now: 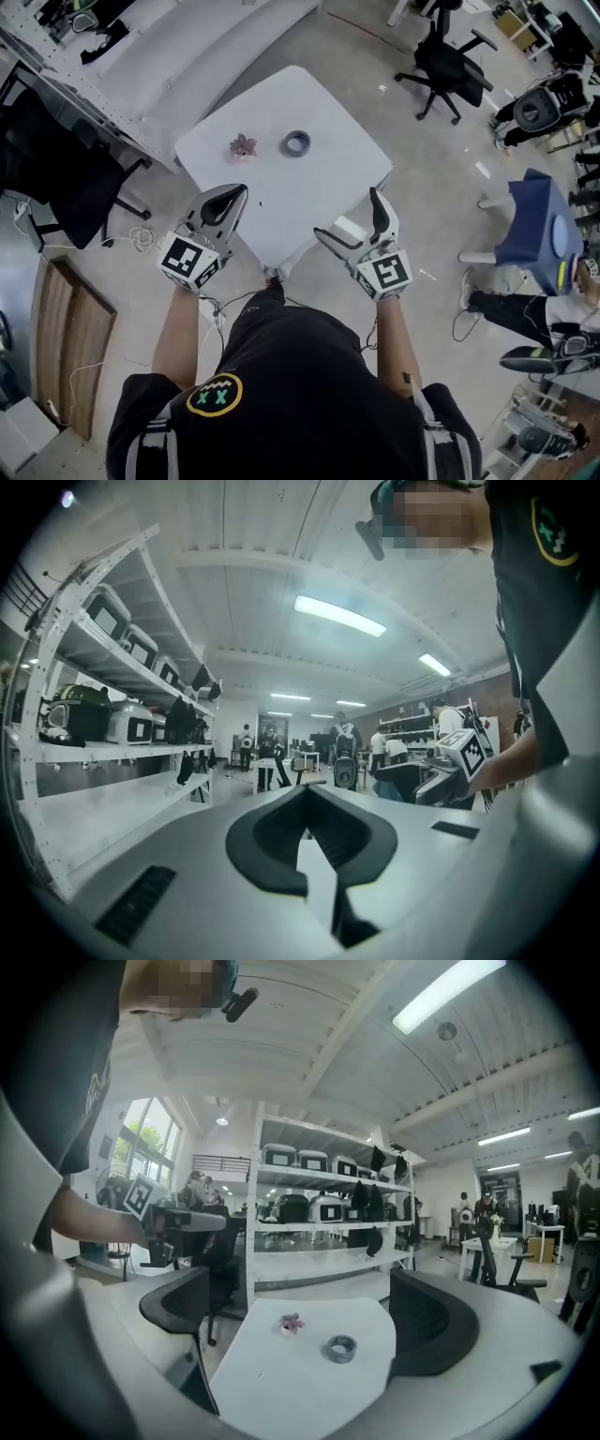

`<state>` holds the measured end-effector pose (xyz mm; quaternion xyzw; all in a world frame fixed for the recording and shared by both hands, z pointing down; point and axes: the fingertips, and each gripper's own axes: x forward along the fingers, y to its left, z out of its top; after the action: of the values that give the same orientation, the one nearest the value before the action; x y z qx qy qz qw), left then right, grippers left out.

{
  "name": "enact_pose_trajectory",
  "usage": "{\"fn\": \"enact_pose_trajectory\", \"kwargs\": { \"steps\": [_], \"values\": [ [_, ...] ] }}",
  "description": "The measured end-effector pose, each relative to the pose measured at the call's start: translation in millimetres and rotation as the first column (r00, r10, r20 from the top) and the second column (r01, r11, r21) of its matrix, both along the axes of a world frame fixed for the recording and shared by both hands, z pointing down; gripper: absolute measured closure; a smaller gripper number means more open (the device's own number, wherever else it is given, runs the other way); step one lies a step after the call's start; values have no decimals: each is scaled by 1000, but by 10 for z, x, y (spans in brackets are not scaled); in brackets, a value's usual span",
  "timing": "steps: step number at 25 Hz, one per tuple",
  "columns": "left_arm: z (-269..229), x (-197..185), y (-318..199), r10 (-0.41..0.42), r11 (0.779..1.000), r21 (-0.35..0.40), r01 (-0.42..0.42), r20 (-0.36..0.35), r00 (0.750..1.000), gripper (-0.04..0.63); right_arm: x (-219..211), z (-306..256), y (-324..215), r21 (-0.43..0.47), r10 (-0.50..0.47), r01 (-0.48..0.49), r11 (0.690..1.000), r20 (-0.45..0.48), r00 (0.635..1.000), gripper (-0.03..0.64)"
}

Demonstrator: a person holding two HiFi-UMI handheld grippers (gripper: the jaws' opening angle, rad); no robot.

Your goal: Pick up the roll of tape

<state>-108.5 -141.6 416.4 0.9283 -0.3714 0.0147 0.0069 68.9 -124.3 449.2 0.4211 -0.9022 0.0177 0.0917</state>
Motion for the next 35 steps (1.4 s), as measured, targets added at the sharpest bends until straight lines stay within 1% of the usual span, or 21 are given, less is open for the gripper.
{"fn": "enact_pose_trajectory", "kwargs": {
  "steps": [8, 13, 18, 22, 25, 27, 31, 35],
  "values": [
    [88, -181, -413, 27, 999, -30, -28, -12, 1000, 580, -279, 34, -476, -22, -7, 6, 1000, -29, 1000, 18],
    [89, -223, -620, 8, 1000, -27, -8, -10, 1000, 580, -367, 88, -729, -33, -30, 29, 999, -37, 999, 18],
    [103, -194, -787, -2, 999, -33, 2, -2, 1000, 580, -425, 271, -1017, -60, -90, 85, 995, -85, 992, 18],
    [112, -132, -900, -19, 999, -34, 19, 16, 1000, 580, -495, 453, -1275, -90, -171, 161, 983, -126, 977, 18],
    [103, -116, -975, -58, 998, -33, 59, 23, 998, 580, -562, 626, -1451, -123, -243, 225, 966, -158, 957, 18],
    [95, -102, -1029, -78, 996, -33, 78, 26, 997, 580, -613, 762, -1567, -149, -296, 271, 951, -190, 936, 18],
    [99, -67, -1137, -108, 993, -40, 109, 31, 994, 580, -697, 998, -1778, -185, -385, 345, 920, -261, 885, 18],
    [129, -21, -1226, -102, 993, -57, 104, 38, 994, 580, -741, 1271, -1960, -235, -451, 391, 890, -333, 828, 18]
  ]
}}
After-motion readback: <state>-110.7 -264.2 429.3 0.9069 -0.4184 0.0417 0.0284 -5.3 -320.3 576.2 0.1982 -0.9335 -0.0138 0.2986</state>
